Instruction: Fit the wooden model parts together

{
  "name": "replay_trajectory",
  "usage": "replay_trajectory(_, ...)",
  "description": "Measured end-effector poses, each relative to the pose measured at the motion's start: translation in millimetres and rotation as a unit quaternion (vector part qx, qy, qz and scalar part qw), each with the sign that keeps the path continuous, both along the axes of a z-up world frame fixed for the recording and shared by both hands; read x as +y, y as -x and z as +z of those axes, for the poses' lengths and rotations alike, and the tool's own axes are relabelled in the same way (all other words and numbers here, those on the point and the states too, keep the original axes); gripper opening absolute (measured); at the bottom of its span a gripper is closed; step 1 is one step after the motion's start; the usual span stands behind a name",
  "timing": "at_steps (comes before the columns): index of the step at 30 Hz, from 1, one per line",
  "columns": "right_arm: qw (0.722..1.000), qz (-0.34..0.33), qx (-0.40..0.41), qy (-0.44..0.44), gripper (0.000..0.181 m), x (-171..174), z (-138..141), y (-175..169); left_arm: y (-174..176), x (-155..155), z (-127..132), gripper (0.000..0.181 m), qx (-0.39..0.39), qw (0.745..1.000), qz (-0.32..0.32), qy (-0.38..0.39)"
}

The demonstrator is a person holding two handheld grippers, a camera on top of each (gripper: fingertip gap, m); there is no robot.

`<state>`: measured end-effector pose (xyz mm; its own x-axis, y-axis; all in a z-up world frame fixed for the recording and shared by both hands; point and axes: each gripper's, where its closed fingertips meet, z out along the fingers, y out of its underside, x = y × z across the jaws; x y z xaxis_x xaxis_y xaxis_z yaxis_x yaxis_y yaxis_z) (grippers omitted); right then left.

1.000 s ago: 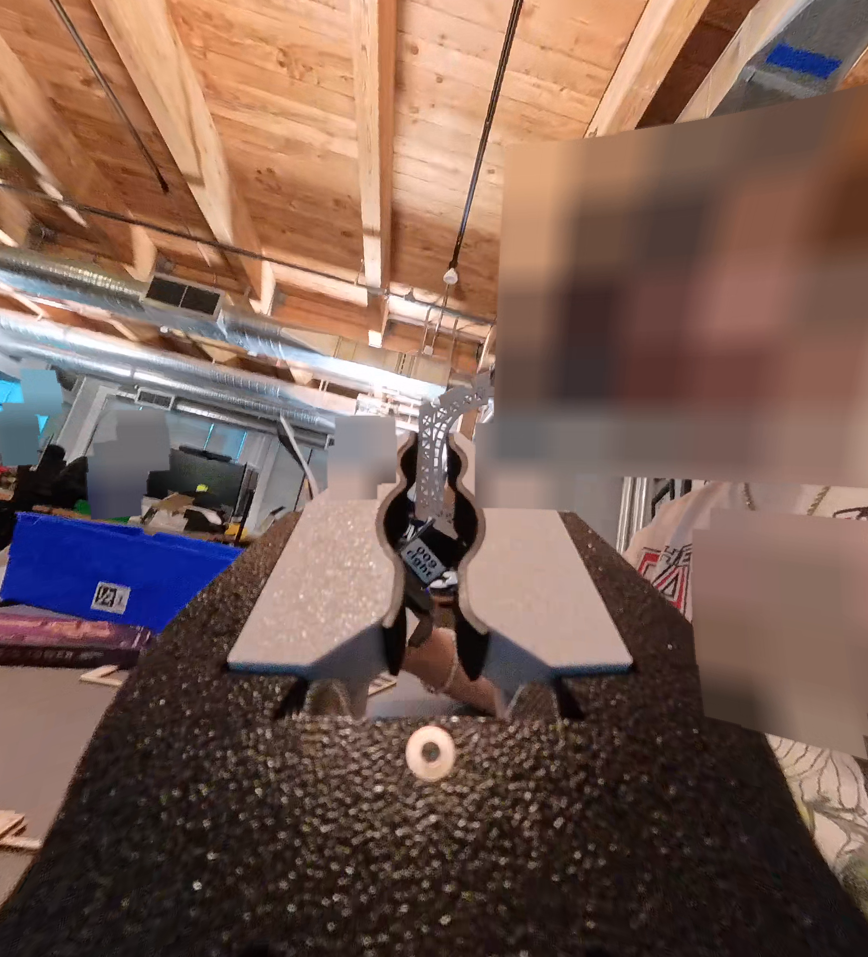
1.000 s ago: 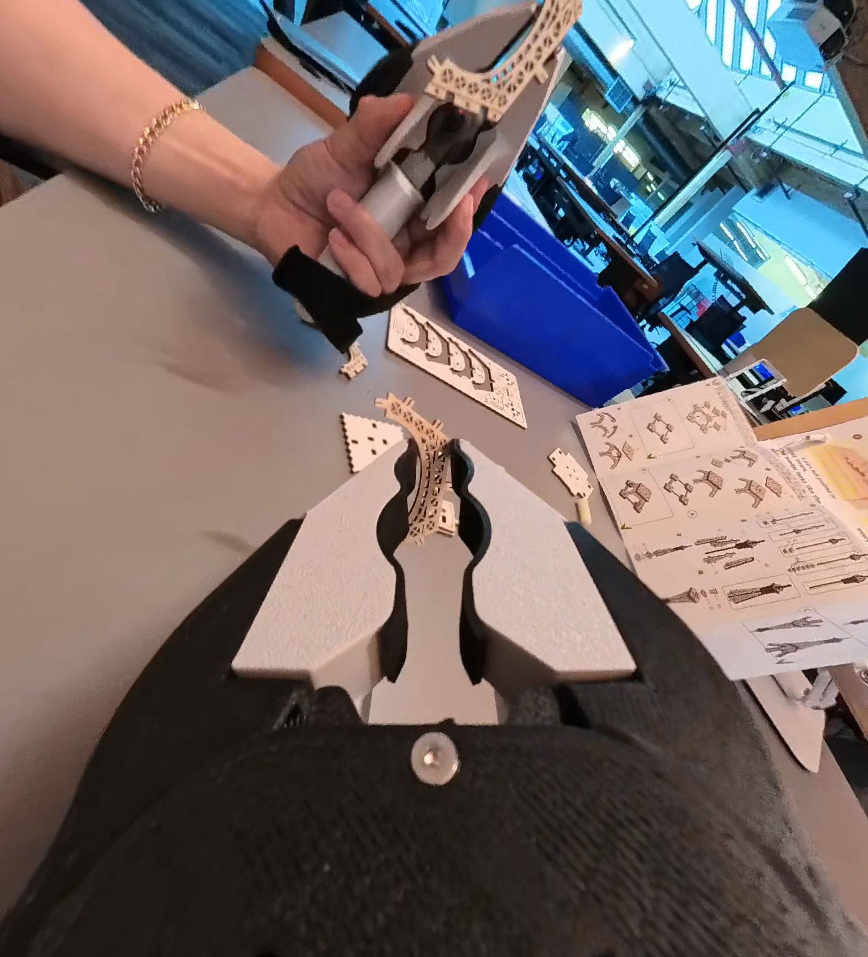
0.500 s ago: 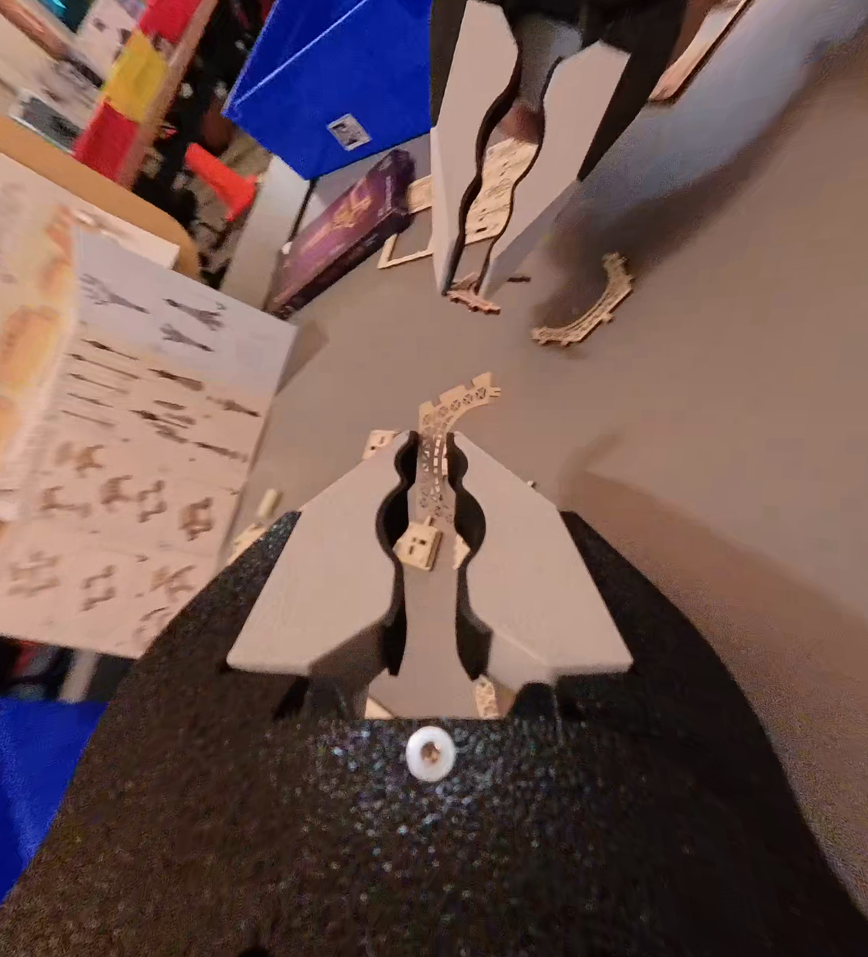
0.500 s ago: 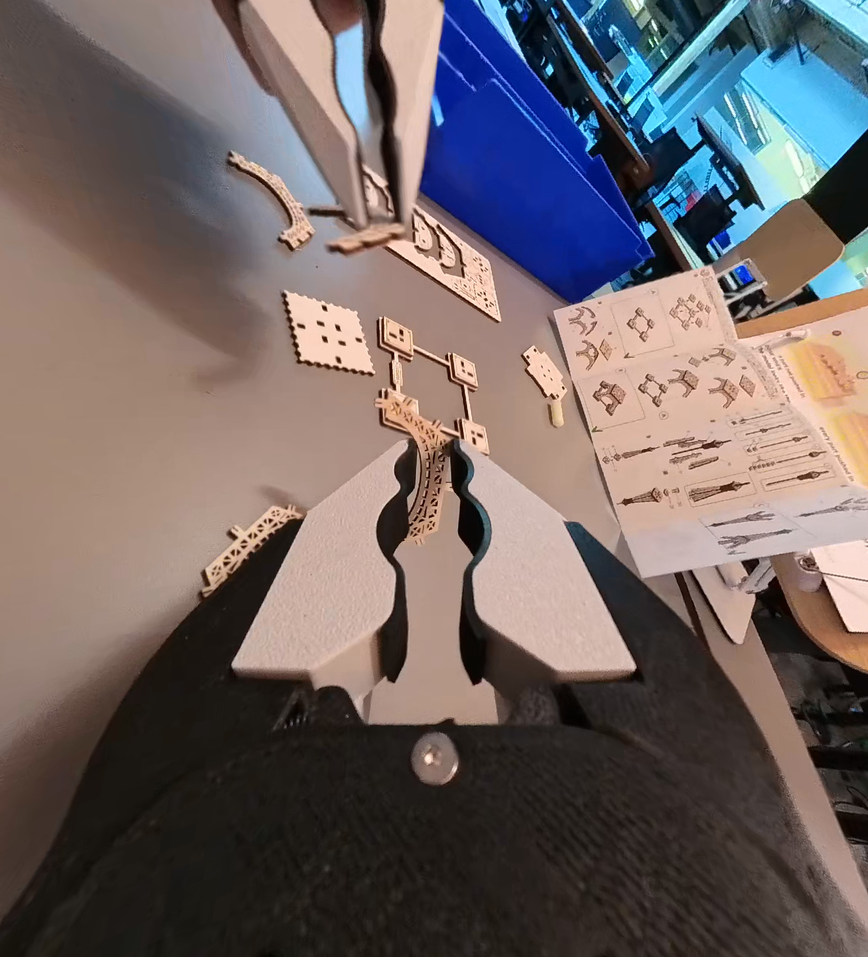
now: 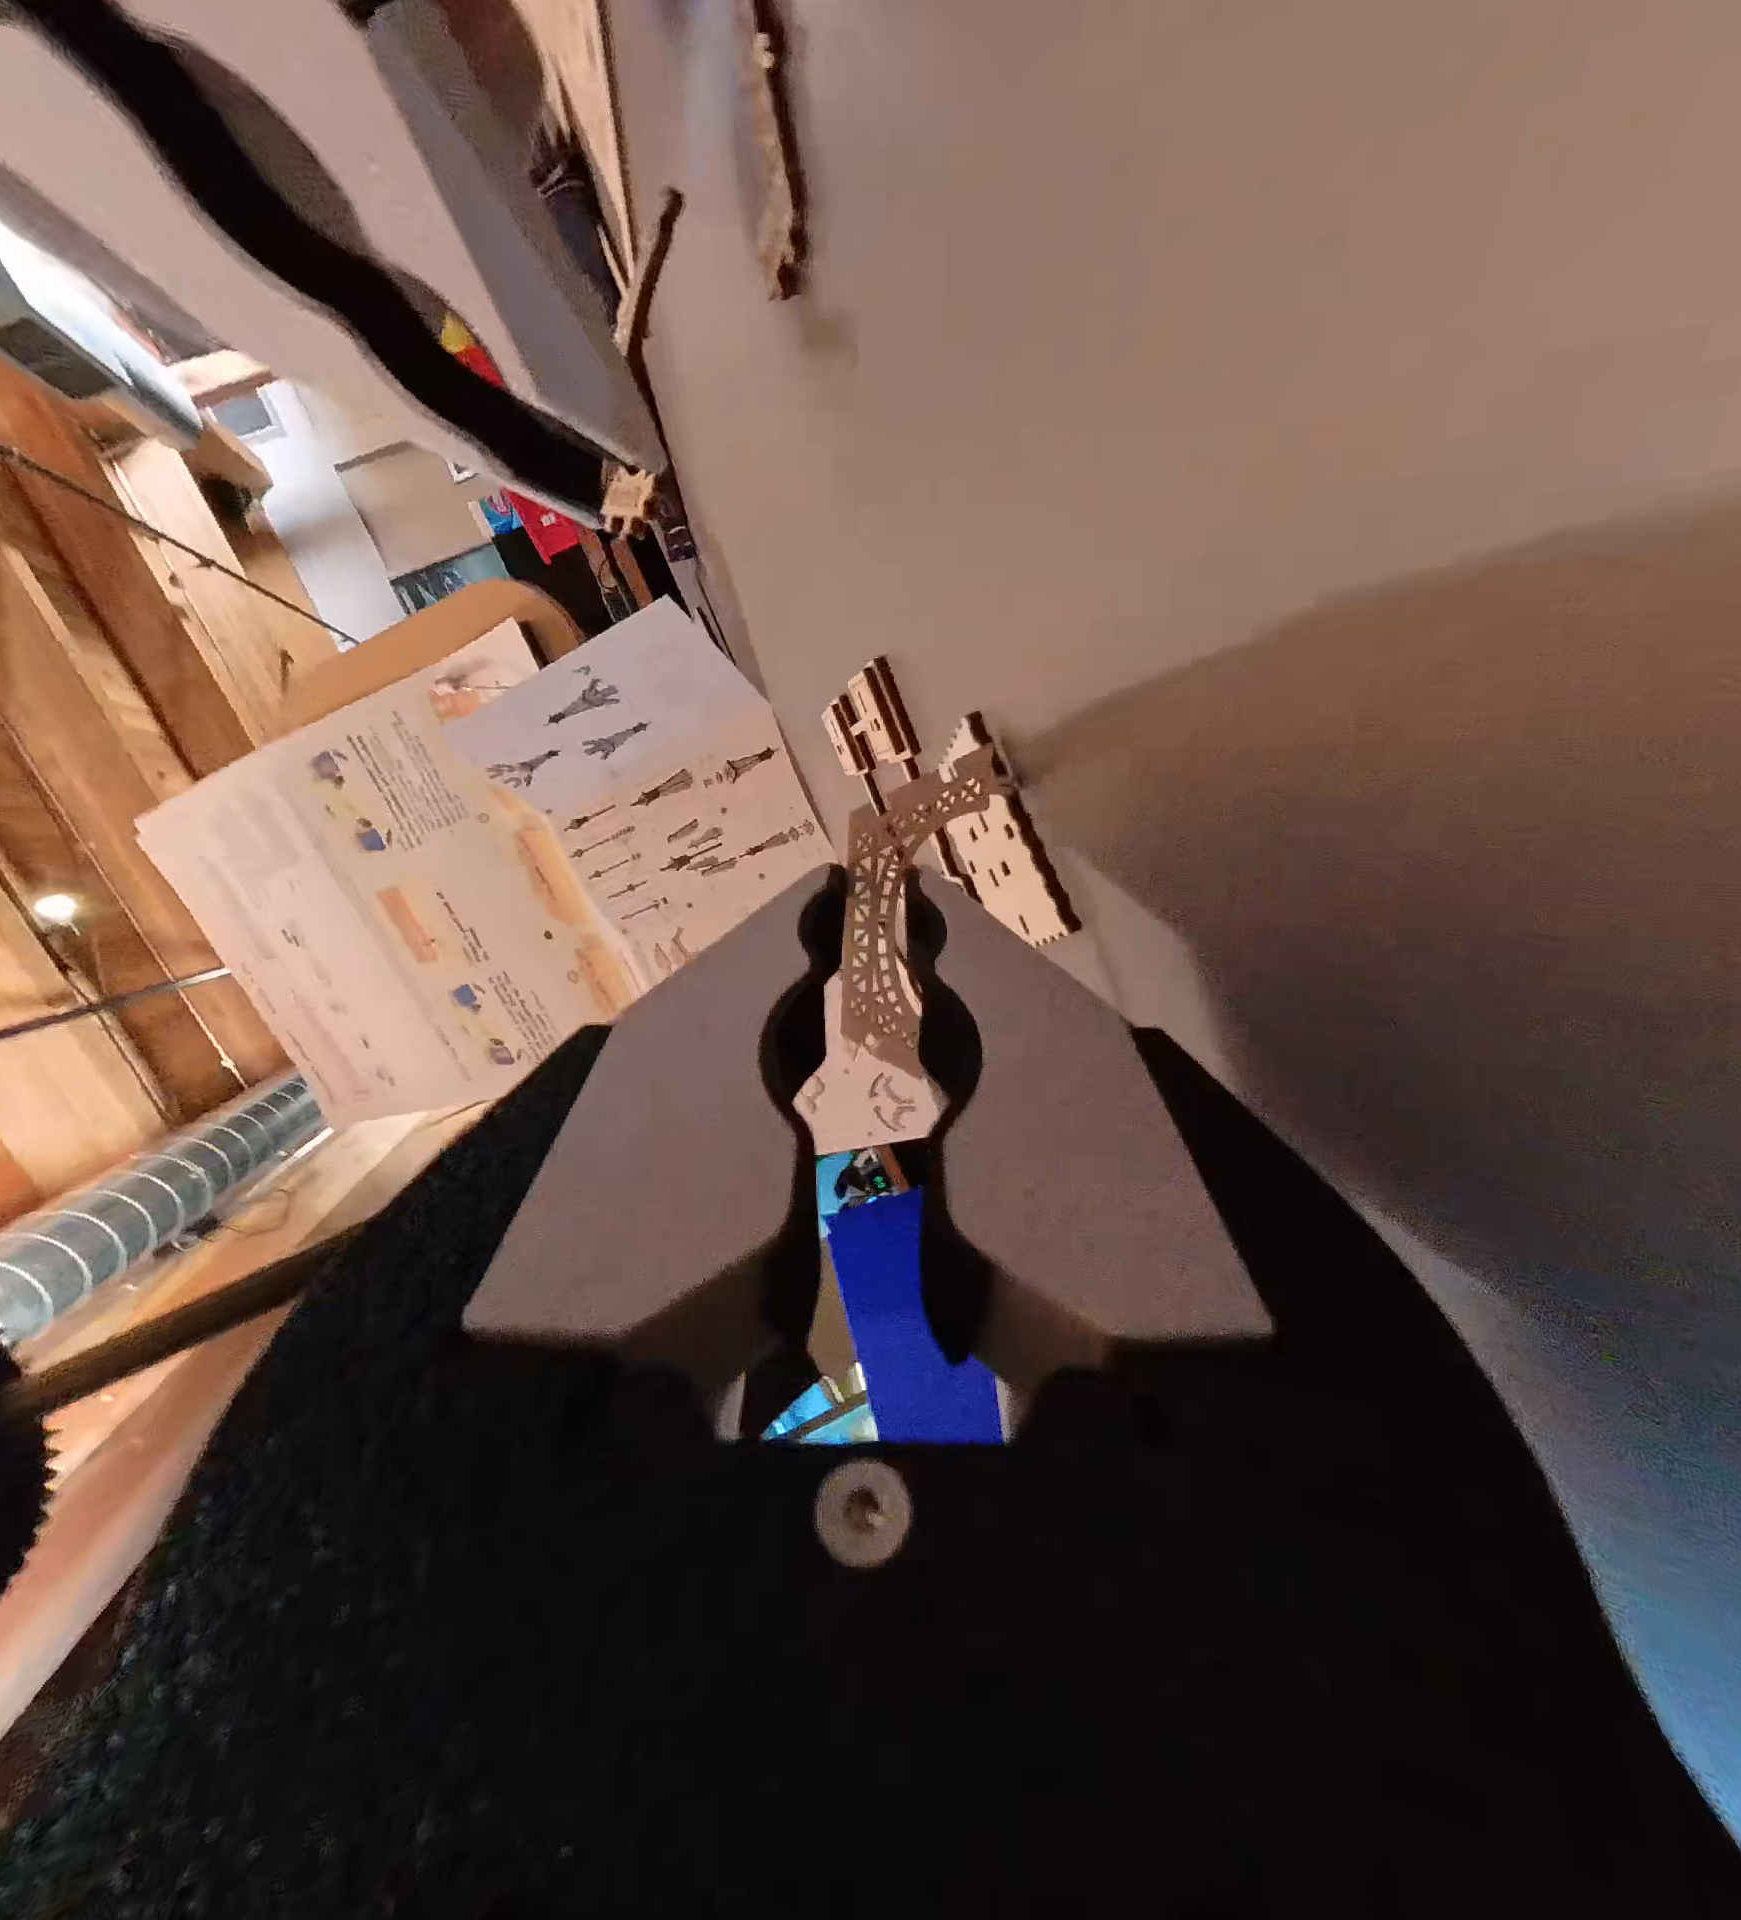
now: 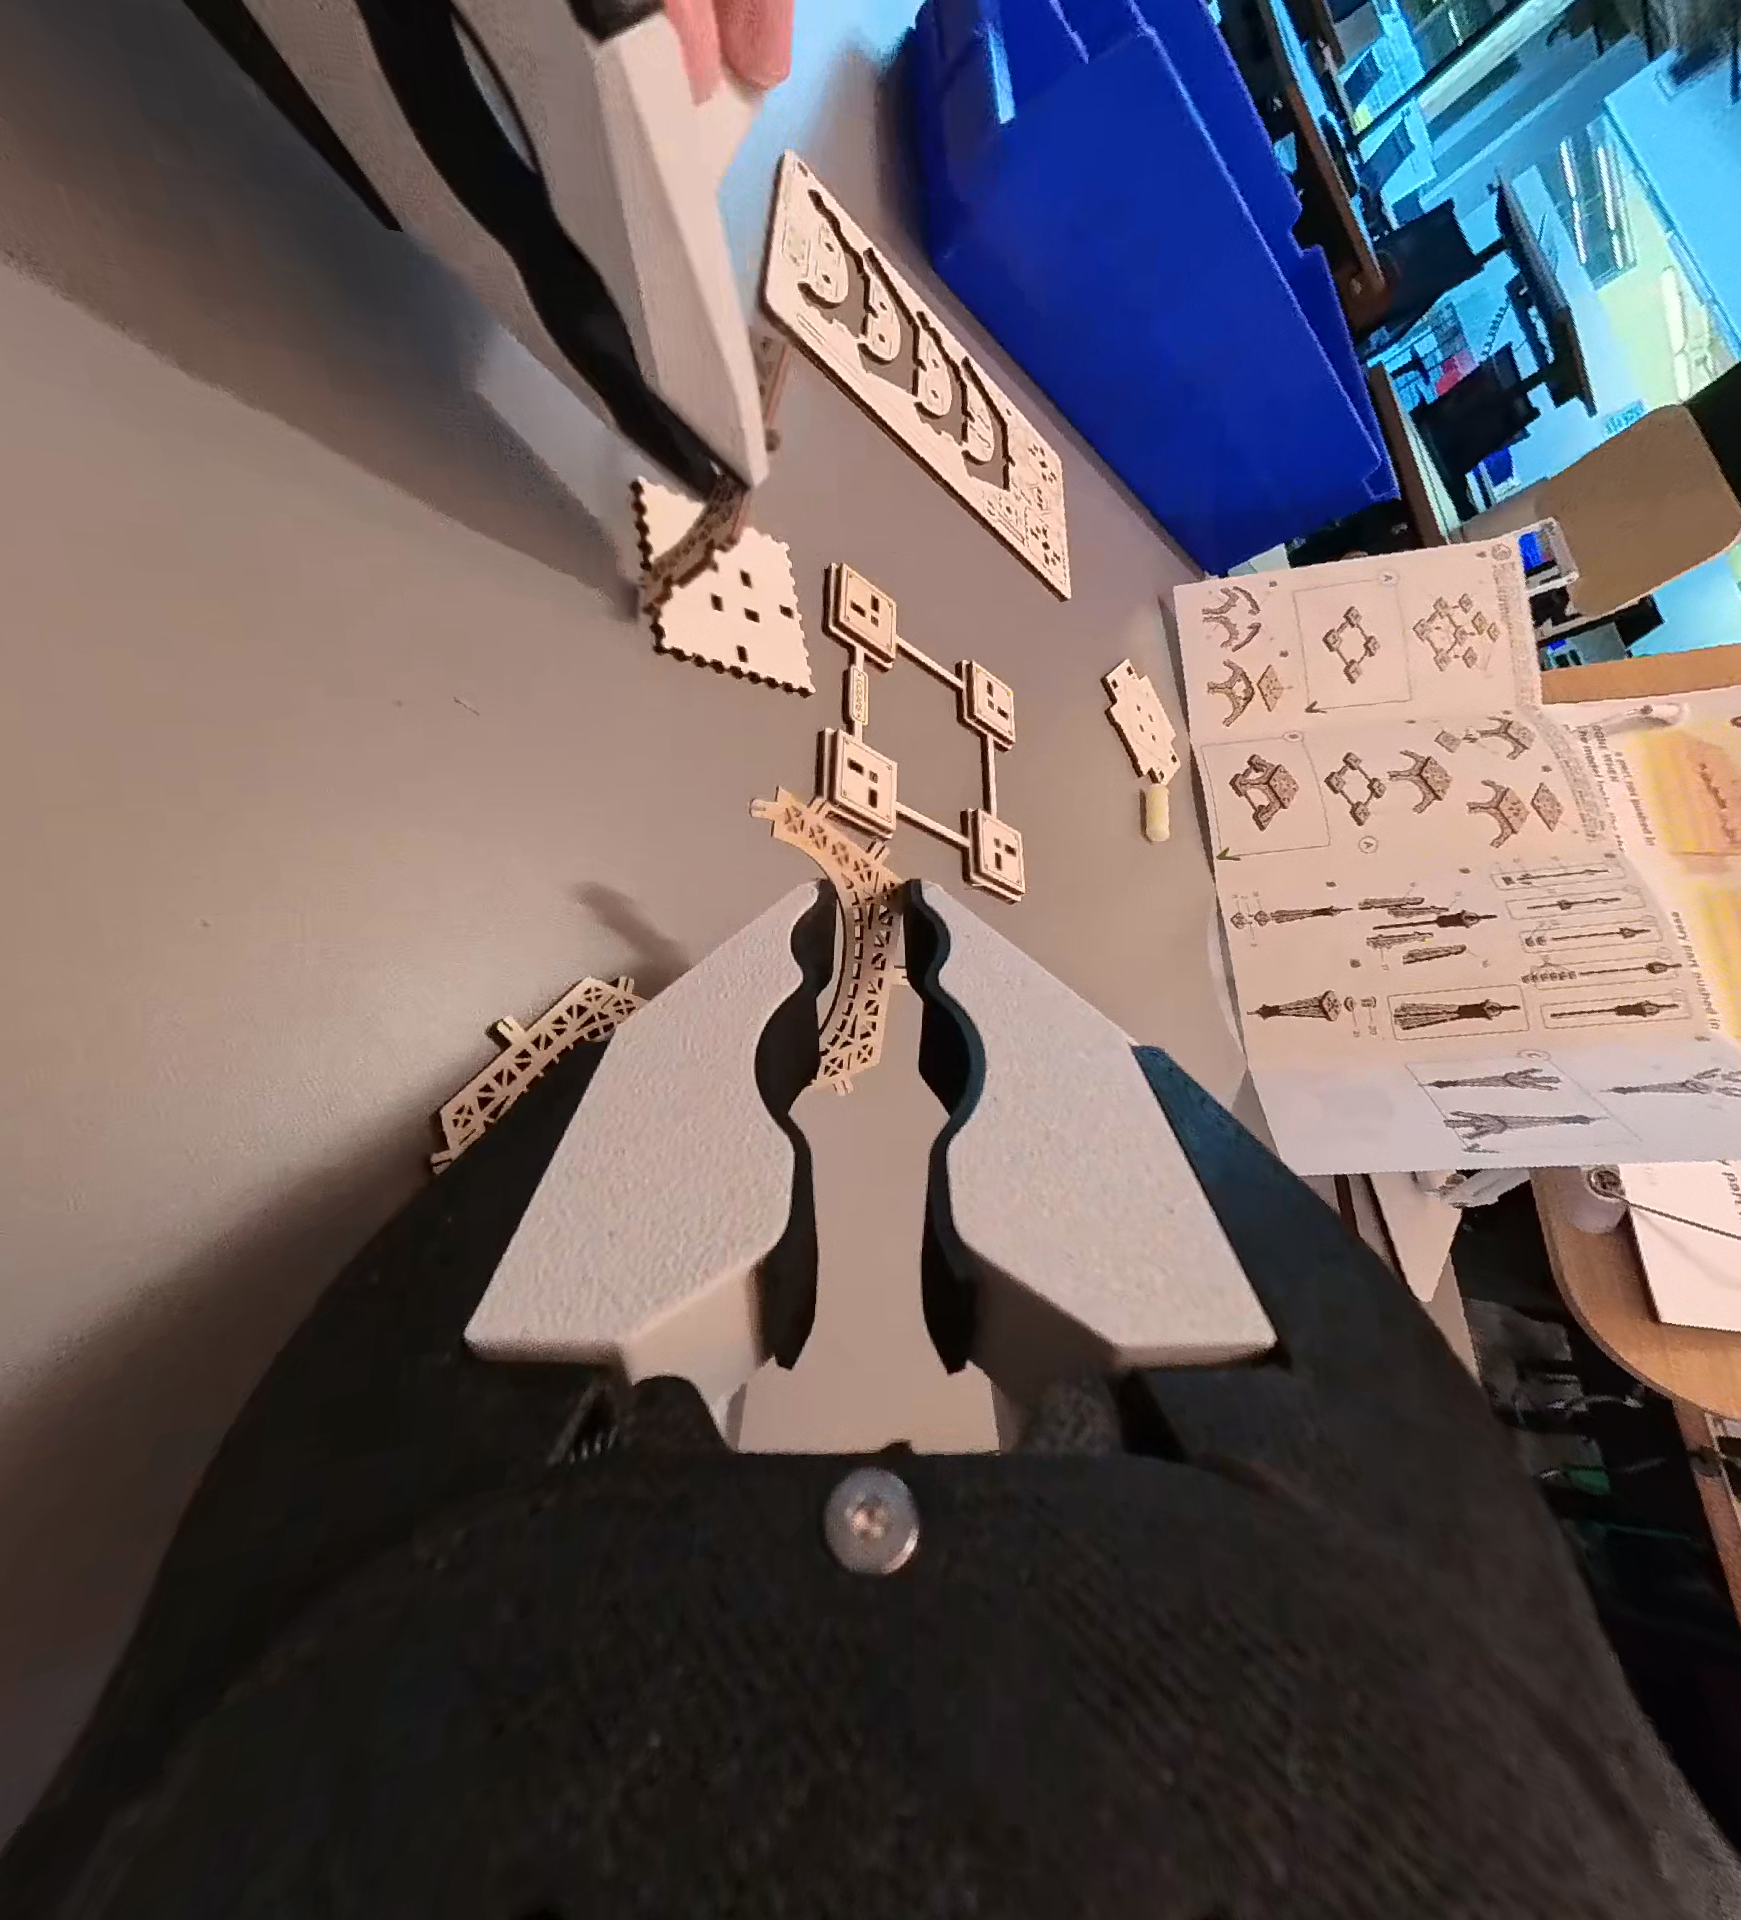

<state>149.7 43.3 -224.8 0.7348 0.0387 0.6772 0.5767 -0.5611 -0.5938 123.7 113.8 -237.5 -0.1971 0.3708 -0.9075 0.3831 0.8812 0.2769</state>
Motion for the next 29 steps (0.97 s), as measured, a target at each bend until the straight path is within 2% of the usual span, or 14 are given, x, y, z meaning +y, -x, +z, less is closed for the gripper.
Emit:
replay_trajectory(5,1.000,0.000,-0.002,0.007,0.011,-0.6,-3.8,-0.8,5.9,-0.6,-0.7,0.007,-0.030,0.996,-0.011,-0.078)
replay_trajectory(11,1.000,0.001,-0.005,0.009,0.011,0.3,-4.6,-0.1,33.1,-6.5,-11.5,0.024,0.004,0.993,-0.044,-0.111)
replay_trajectory(14,1.000,0.003,-0.007,0.015,0.011,0.3,-6.3,0.8,46.5,-9.1,-14.5,0.034,0.042,0.993,-0.058,-0.096)
replay_trajectory(17,1.000,0.014,-0.002,0.007,0.011,2.6,-4.7,4.9,56.4,-11.6,-10.9,0.044,0.110,0.992,-0.049,-0.031)
replay_trajectory(22,0.998,0.053,0.014,-0.036,0.011,7.8,7.5,18.7,69.9,-9.4,3.6,0.054,0.267,0.959,-0.025,0.093)
replay_trajectory(25,0.993,0.079,0.034,-0.084,0.011,11.8,23.1,28.9,70.0,4.1,11.3,0.048,0.349,0.926,0.000,0.145)
replay_trajectory(27,0.989,0.094,0.038,-0.104,0.011,13.6,31.4,35.4,57.9,24.0,14.4,0.040,0.349,0.926,0.025,0.142)
replay_trajectory(29,0.988,0.104,0.040,-0.111,0.011,15.2,35.2,39.9,49.5,48.7,5.4,0.026,0.365,0.922,0.056,0.116)
